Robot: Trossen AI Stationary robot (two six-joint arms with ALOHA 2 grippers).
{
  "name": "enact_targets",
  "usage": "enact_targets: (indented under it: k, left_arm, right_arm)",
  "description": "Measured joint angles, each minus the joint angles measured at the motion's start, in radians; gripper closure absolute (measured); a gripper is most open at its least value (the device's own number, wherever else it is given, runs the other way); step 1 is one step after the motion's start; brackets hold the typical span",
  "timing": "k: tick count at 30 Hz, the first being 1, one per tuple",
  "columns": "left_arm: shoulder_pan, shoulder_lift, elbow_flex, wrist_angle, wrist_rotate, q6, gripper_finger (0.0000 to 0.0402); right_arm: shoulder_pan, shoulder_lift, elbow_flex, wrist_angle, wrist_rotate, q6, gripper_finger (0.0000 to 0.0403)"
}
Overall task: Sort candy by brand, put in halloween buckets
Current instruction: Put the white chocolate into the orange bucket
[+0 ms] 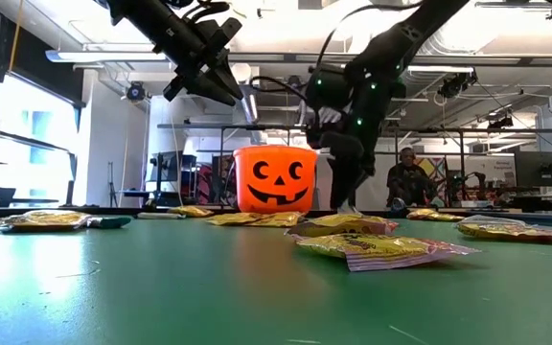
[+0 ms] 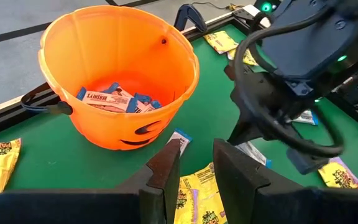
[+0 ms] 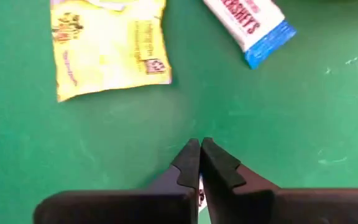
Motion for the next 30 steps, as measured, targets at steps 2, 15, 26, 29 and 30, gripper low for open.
enact_targets:
  k: [2, 15, 26, 29, 30]
  left_arm:
    - [0.0, 0.0, 0.0, 0.0, 0.0, 0.0, 0.0316]
    - [0.0, 0.0, 0.0, 0.0, 0.0, 0.0, 0.0316]
    - [0.0, 0.0, 0.0, 0.0, 0.0, 0.0, 0.0316]
    - [0.0, 0.0, 0.0, 0.0, 0.001, 0.0, 0.0316]
    - [0.0, 0.0, 0.0, 0.0, 0.001, 0.0, 0.0316]
  right_arm:
    - [0.0, -0.013, 0.0, -0.004, -0.026, 0.02, 0.0403]
    - [-0.004, -0.121, 0.0, 0.005, -0.103, 0.104, 0.0403]
    - [-0.006, -0.194, 0.002, 0.113, -0.179, 0.192, 0.0403]
    - [-0.006, -0.209, 0.002, 0.157, -0.2, 0.22, 0.0403]
    - [-0.006, -0.214, 0.002, 0.175, -0.206, 0.232, 0.0403]
